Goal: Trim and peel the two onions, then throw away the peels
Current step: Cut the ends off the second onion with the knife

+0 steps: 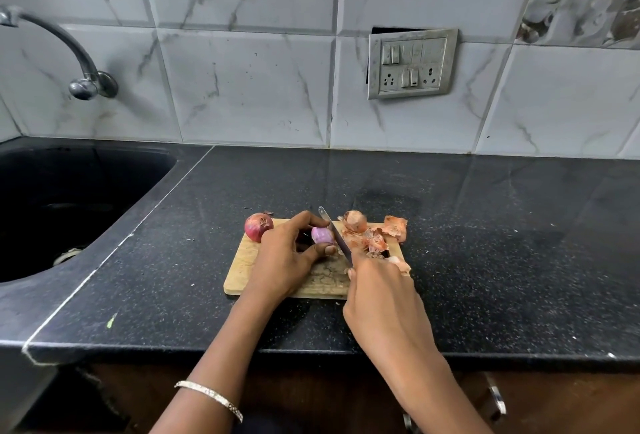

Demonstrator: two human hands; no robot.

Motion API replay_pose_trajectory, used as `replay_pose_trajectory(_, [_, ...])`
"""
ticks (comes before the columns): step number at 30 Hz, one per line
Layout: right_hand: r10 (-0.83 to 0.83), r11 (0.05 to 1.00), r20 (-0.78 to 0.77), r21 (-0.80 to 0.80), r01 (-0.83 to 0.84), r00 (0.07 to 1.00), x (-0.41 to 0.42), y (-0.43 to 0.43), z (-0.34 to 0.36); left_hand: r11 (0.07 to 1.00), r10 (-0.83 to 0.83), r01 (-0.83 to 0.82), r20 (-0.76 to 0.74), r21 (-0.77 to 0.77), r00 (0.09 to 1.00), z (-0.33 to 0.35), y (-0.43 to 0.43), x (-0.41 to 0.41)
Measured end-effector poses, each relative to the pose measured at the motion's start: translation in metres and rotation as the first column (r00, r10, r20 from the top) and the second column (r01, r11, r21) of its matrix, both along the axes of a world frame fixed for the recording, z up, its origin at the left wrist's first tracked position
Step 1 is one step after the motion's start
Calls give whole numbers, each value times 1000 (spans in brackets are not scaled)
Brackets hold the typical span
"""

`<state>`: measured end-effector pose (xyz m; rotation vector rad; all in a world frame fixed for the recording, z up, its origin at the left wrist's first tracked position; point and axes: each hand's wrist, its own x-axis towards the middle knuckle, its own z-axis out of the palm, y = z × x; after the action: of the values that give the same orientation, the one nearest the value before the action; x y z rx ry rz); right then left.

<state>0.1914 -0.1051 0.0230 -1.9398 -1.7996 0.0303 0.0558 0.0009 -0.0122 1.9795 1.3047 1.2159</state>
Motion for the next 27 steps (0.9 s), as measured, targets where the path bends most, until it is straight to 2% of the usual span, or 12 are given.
replay_pose_trajectory(5, [4,1000,16,-8,-4,1000,-6,19,3,1000,9,-9,6,7,1000,1,-1,0])
replay_pose_trajectory(11, [2,1000,-30,-9,-2,1000,2,-6,-4,999,23,-23,-11,36,1000,-1,-1,3])
replay_pose_trajectory(18, [-11,998,-73,-68,6,997,-3,22,4,999,30,-30,-22,33,999,1,-2,5])
replay_pose_trajectory(23, [-10,998,-116,-58,3,993,6,4,-5,997,1,1,-27,73,1000,0,-3,6])
replay_pose_trajectory(27, [-29,998,-137,-63,20,990,4,4,-4,999,-20,20,1,34,1000,0,-1,5])
